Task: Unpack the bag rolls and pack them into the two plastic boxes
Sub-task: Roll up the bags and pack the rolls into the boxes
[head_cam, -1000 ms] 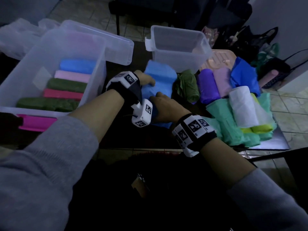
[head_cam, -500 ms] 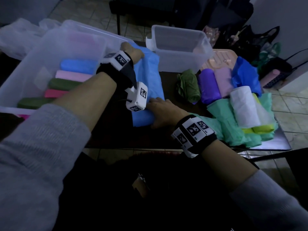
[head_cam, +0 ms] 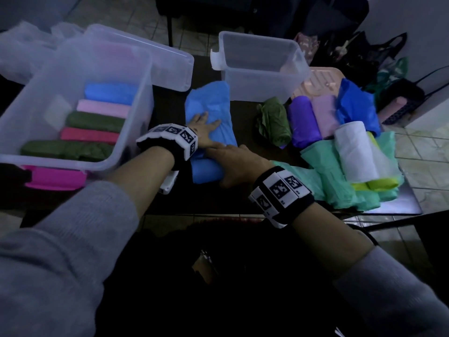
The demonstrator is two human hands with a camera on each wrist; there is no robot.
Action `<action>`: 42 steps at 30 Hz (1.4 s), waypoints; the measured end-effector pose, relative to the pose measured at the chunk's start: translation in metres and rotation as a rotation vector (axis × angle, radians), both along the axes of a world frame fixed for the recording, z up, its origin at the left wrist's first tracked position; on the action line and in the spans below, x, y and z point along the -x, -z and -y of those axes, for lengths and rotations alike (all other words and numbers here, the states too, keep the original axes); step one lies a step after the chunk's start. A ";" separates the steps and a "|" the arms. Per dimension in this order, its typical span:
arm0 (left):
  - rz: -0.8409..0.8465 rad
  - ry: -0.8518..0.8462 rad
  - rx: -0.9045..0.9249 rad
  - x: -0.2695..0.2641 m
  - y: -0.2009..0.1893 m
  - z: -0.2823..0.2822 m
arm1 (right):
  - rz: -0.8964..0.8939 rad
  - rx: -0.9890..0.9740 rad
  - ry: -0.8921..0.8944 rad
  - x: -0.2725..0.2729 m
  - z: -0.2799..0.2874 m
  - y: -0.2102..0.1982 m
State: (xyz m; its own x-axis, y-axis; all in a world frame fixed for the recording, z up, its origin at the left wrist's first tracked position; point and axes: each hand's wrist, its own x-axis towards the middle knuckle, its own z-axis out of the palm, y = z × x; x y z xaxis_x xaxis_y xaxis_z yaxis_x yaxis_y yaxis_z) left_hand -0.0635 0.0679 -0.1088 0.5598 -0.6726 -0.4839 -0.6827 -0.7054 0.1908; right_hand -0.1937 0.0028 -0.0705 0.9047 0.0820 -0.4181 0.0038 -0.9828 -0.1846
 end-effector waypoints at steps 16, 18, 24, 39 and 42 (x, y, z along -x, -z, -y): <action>-0.054 0.000 0.024 -0.001 -0.002 -0.004 | -0.017 -0.238 0.130 -0.004 0.010 0.010; -0.059 -0.009 0.045 0.000 -0.003 -0.004 | -0.008 -0.255 0.128 -0.004 0.012 0.009; 0.053 -0.100 0.182 0.004 -0.013 -0.012 | 0.017 -0.197 0.082 -0.008 0.017 0.011; -0.105 -0.087 0.129 0.033 -0.060 -0.039 | -0.119 -0.281 0.229 -0.029 0.029 0.007; -0.065 -0.079 0.116 0.036 -0.052 -0.037 | 0.031 -0.222 0.231 -0.025 0.027 0.005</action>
State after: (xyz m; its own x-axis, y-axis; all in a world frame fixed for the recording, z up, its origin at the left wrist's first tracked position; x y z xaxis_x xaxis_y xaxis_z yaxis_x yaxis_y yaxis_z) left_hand -0.0995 0.1050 -0.0565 0.5828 -0.6813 -0.4430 -0.6096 -0.7270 0.3160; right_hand -0.1684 -0.0240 -0.0753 0.9221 -0.0408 -0.3847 -0.2055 -0.8943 -0.3976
